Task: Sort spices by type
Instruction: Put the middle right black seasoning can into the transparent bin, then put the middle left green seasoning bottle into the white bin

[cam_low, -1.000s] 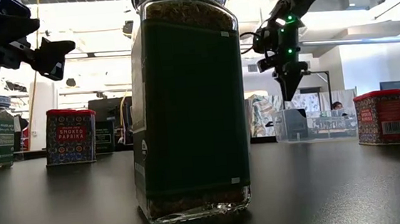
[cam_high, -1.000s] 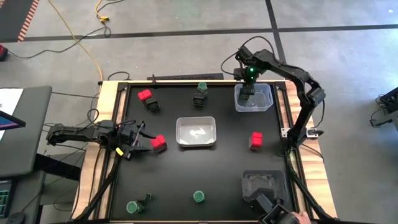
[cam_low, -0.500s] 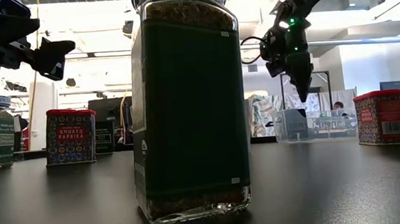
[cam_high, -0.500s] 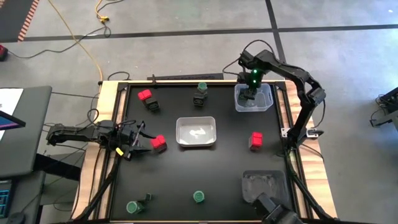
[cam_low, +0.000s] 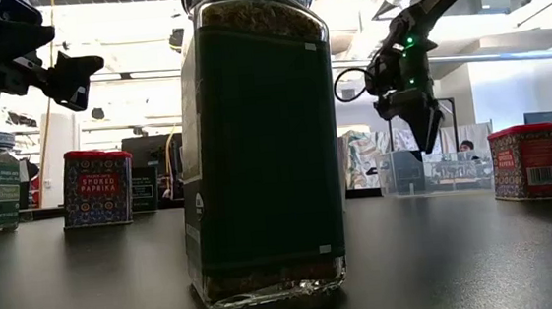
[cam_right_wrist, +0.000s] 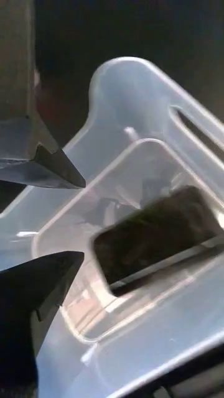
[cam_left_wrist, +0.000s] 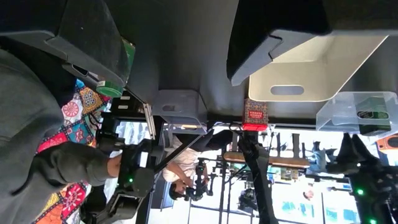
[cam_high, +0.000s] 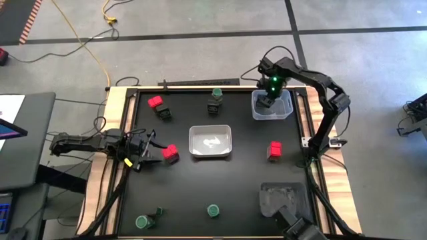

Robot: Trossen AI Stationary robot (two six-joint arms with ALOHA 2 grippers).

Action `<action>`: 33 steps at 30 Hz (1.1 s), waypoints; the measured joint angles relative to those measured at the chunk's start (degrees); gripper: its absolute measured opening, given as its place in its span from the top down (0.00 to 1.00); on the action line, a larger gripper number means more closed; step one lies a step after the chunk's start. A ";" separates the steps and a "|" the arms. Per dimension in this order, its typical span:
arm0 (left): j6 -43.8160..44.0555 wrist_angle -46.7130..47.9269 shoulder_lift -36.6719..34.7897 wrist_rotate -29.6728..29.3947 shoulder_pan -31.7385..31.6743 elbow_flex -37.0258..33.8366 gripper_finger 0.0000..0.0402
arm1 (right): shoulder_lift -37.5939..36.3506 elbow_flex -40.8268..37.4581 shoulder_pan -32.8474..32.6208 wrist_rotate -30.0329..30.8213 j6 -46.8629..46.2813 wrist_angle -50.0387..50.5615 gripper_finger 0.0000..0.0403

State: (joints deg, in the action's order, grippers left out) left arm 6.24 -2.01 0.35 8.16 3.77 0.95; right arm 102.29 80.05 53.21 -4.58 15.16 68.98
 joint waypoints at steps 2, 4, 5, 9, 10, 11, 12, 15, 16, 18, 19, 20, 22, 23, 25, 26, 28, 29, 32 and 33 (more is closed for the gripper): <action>0.00 -0.01 -0.01 0.01 0.00 -0.02 0.35 | 0.04 -0.54 0.27 0.11 -1.05 -2.19 0.50; 0.00 -0.01 0.00 0.02 0.00 -0.01 0.35 | 0.04 -1.04 0.48 0.17 -2.11 -3.99 0.50; 0.00 -0.01 0.01 0.00 0.00 0.00 0.35 | 0.04 -1.13 0.57 0.38 -2.69 -4.48 0.50; 0.00 -0.01 -0.01 0.00 0.00 0.00 0.35 | 0.04 -1.17 0.58 5.48 -4.48 -4.94 0.50; 0.00 -0.01 -0.01 0.00 0.00 -0.01 0.35 | 0.04 -1.20 0.57 6.40 -4.62 -4.83 0.50; 0.00 -0.01 0.00 0.02 0.00 -0.02 0.35 | 0.04 -1.20 0.59 6.60 -4.54 -4.82 0.50; 0.00 -0.01 0.01 0.00 0.00 -0.02 0.35 | 0.04 -1.20 0.70 6.62 -4.39 -4.94 0.50; 0.00 -0.01 0.01 0.00 0.00 0.00 0.35 | 0.04 -1.20 0.96 6.67 -4.39 -5.01 0.50; 0.00 -0.01 -0.01 0.00 0.00 -0.02 0.35 | 0.04 -1.20 0.96 6.69 -4.39 -5.08 0.50; 0.00 -0.01 0.01 0.00 0.00 -0.01 0.35 | 0.04 -1.20 0.96 6.71 -4.47 -5.23 0.50; 0.00 -0.01 0.00 0.00 0.00 0.00 0.35 | 0.04 -1.20 0.96 6.71 -4.59 -5.23 0.50; 0.00 -0.01 0.00 0.01 0.00 -0.01 0.35 | 0.04 -1.20 0.96 6.71 -4.57 -5.20 0.50; 0.00 -0.01 0.00 0.00 0.00 0.00 0.35 | 0.04 -1.20 0.94 6.73 -4.58 -5.19 0.50; 0.00 -0.01 0.00 0.01 0.00 -0.02 0.35 | 0.04 -1.20 0.94 6.73 -4.55 -5.15 0.50; 0.00 -0.01 0.01 0.00 0.00 0.00 0.35 | 0.04 -1.20 0.94 6.79 -4.38 -4.75 0.50; 0.00 -0.01 -0.01 0.00 0.00 0.00 0.35 | 0.04 -1.20 0.94 6.83 -4.36 -4.38 0.50; 0.00 -0.01 0.01 0.00 0.00 -0.01 0.35 | -0.23 -1.20 0.95 6.89 -4.23 -3.57 0.50; 0.00 -0.01 0.00 0.00 0.00 -0.01 0.35 | -0.78 -1.24 0.94 6.93 -4.18 -3.42 0.50; 0.00 -0.01 0.01 0.00 0.00 0.00 0.35 | -3.99 -1.25 0.94 6.99 -4.20 -3.59 0.50; 0.00 -0.01 0.00 0.00 0.00 0.00 0.35 | -5.28 -1.25 0.94 6.99 -4.20 -3.71 0.50</action>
State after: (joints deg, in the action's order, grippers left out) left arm 6.24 -2.02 0.36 8.16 3.77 0.95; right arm 97.00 78.81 54.15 2.42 10.96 65.26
